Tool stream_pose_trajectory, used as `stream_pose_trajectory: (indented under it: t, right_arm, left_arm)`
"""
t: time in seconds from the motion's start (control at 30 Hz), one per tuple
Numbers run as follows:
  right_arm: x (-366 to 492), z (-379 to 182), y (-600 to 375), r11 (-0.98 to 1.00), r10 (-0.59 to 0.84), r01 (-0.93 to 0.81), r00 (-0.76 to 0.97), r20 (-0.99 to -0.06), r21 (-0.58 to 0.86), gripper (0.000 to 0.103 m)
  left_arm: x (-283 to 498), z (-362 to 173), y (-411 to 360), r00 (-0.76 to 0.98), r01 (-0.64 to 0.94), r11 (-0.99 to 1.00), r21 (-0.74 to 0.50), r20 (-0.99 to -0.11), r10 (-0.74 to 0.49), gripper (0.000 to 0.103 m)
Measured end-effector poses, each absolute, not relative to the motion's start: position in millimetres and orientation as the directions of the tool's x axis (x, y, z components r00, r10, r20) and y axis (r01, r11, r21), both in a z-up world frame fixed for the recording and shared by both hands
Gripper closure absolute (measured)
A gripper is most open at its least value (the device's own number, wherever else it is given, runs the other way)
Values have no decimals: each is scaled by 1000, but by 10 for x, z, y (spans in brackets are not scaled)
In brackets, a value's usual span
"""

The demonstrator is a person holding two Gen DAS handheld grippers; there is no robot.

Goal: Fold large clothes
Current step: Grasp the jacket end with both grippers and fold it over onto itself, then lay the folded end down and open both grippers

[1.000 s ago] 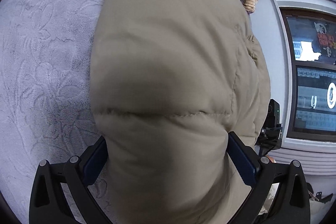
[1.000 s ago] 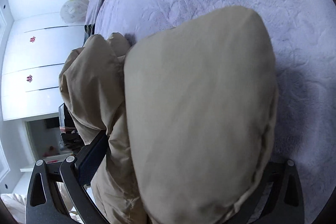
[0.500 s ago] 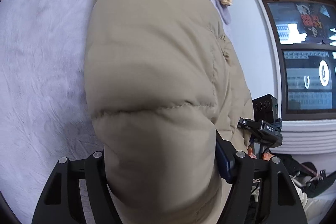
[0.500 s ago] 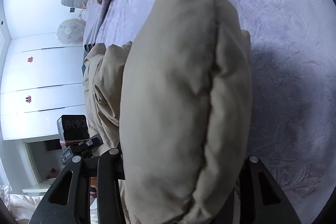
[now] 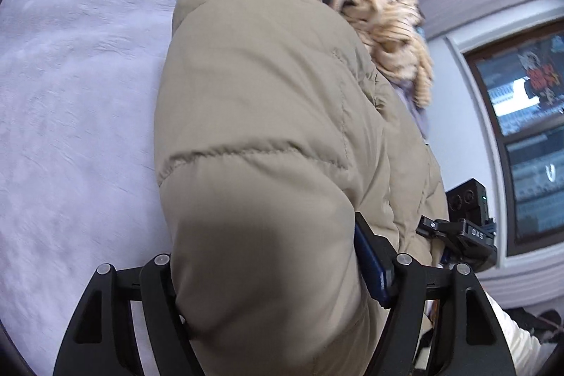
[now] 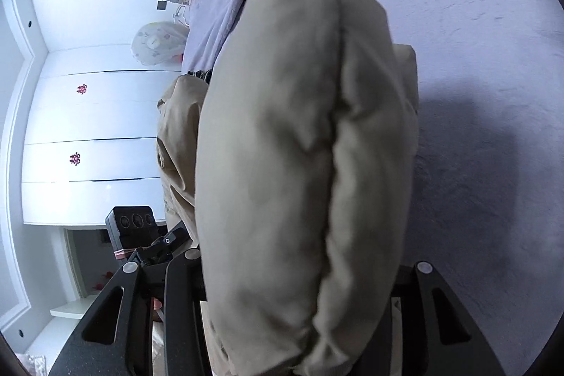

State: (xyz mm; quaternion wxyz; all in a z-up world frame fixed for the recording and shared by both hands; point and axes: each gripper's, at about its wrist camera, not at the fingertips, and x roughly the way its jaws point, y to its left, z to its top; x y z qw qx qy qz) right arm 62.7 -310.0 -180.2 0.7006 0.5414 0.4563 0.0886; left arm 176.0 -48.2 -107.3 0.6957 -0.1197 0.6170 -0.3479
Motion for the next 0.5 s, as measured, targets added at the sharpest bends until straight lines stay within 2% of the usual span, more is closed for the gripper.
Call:
stream_pose_trajectory:
  t: [0.1,0.2,0.33,0.43,0.5]
  right_arm:
    - [944,-2010,-2988,422,612,404,533,-584,811,56]
    - [1065,-2145,-2927,431,598,447,509,-619,784,48]
    - [955,-1924,-2871,527,544,472,451,-707,707,43]
    - [798,-1557,-2852,658,391,479,442,-807,581,43]
    - [662,-1176,-2857,736,199,490,504,-840,468,43]
  left_arm:
    - [1988,-1410,-333,14,300,793,-530,-829,-559,24]
    - [2058,-1673,-175,12,272,822,-500,-853,-522,18]
    - [1950,-1588,25,94,318,858,-405,-886,-453,17]
    - [1907,-1305,139,229,367,877,-310,-884,-408,17]
    - [1951,-1132,254,296,370,885,-284,-866,-402,17]
